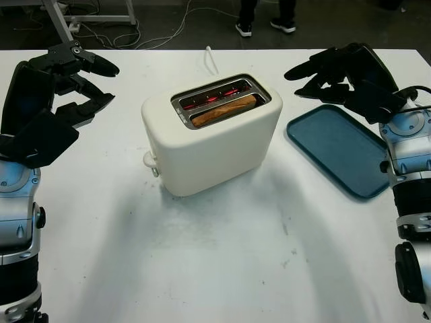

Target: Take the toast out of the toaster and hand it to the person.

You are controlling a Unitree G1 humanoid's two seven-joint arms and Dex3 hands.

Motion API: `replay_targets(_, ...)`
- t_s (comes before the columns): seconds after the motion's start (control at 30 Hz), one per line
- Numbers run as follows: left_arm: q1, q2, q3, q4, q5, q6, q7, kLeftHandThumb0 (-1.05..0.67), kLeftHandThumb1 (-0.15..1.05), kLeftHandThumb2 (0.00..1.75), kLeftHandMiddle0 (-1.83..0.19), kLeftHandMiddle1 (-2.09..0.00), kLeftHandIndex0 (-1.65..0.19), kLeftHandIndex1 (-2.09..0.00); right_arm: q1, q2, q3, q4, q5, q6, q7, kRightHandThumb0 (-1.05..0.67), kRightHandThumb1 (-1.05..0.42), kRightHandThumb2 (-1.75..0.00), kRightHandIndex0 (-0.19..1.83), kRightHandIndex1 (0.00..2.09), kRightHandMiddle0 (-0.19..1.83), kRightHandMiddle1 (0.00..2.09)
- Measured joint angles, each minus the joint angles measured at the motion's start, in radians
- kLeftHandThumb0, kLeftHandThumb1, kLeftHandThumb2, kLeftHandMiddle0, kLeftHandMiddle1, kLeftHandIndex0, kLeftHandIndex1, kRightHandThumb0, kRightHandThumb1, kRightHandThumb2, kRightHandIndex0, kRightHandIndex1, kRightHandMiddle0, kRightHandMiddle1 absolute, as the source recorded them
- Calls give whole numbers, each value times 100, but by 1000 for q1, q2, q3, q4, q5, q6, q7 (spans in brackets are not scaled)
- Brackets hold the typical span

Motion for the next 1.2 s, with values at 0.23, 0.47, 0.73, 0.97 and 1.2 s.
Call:
replay_targets(0.23, 1, -2, 4, 3, -2, -1, 0, -9, 77, 32, -62, -124, -61, -89, 0, 0, -1, -6, 10, 0, 2, -10, -79, 0, 97, 77, 116, 2)
replay_targets(0.47, 38, -20, 14, 16, -15, -19, 0, -10, 79, 33, -57, -123, -59, -88, 11, 0, -2, -37, 3, 3, -17, -13, -80, 0, 96, 78, 116, 2)
replay_targets(0.73, 67, -22, 20, 11, -20, -16, 0, -10, 82, 29, -55, -119, -58, -85, 71, 0, -18, -113, -1, 26, -29, -9, -80, 0, 97, 81, 115, 1)
replay_targets(0.97, 67, -22, 20, 12, -19, -16, 1, -13, 84, 25, -59, -119, -61, -84, 79, 0, -42, -94, 19, 25, -30, -7, -79, 0, 94, 87, 116, 2)
replay_targets(1.2, 67, -22, 20, 3, -20, 4, 1, -11, 85, 23, -58, -118, -61, -82, 79, 0, -42, -79, 14, 19, -31, -8, -79, 0, 92, 87, 116, 1)
